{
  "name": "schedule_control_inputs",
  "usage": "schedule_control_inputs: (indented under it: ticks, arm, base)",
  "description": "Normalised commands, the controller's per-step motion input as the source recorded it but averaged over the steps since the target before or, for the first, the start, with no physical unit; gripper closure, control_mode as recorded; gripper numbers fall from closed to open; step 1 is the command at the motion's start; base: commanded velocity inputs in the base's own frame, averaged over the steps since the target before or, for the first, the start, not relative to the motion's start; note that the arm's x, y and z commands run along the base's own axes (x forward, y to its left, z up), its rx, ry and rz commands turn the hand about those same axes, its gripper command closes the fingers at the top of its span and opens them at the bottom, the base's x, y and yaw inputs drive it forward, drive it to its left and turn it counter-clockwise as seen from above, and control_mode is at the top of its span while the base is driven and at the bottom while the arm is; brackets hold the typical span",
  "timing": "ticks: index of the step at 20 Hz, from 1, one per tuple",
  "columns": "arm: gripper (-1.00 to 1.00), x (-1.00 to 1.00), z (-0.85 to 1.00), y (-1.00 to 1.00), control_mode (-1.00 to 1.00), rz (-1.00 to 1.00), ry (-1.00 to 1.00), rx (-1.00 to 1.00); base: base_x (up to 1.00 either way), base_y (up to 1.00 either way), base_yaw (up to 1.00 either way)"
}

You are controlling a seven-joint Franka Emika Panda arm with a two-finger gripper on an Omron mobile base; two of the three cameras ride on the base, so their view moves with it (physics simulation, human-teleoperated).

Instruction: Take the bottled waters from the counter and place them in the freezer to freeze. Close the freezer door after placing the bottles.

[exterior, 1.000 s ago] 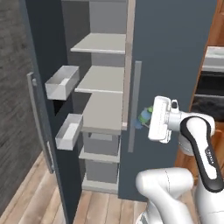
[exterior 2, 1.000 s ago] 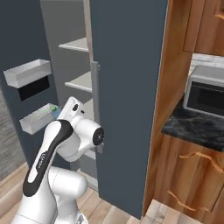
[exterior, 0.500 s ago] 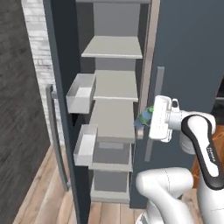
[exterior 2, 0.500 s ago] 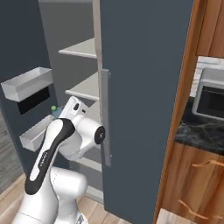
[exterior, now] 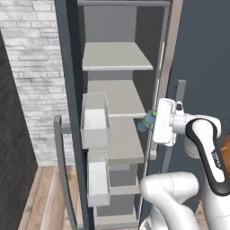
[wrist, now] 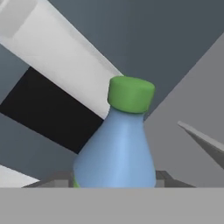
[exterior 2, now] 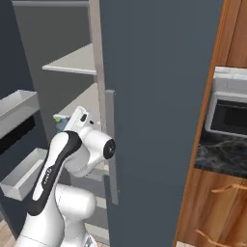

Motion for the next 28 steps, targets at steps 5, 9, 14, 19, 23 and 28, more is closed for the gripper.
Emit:
schedule_control_inputs:
  ticks: [5, 9, 14, 19, 23, 28]
  arm:
    - [1.0, 0.0, 0.0, 0.0, 1.0, 0.0, 0.0, 0.0]
    - [1.0, 0.0, 0.0, 0.0, 1.0, 0.0, 0.0, 0.0]
    - [1.0, 0.0, 0.0, 0.0, 1.0, 0.0, 0.0, 0.0]
    - [1.0, 0.11, 0.2, 0.0, -1.0, -0.05, 0.0, 0.03]
    - [1.0, 0.0, 0.91, 0.01, -1.0, -0.14, 0.03, 0.09]
    - [1.0, -0.01, 1.0, 0.0, -1.0, -0.22, 0.21, 0.16]
  base:
    - [0.17, 0.05, -0.09]
    - [0.19, 0.39, 0.0]
    - [0.37, 0.43, -0.06]
    - [0.3, 0.0, -0.06]
    - [0.0, 0.0, 0.0]
    - [0.0, 0.0, 0.0]
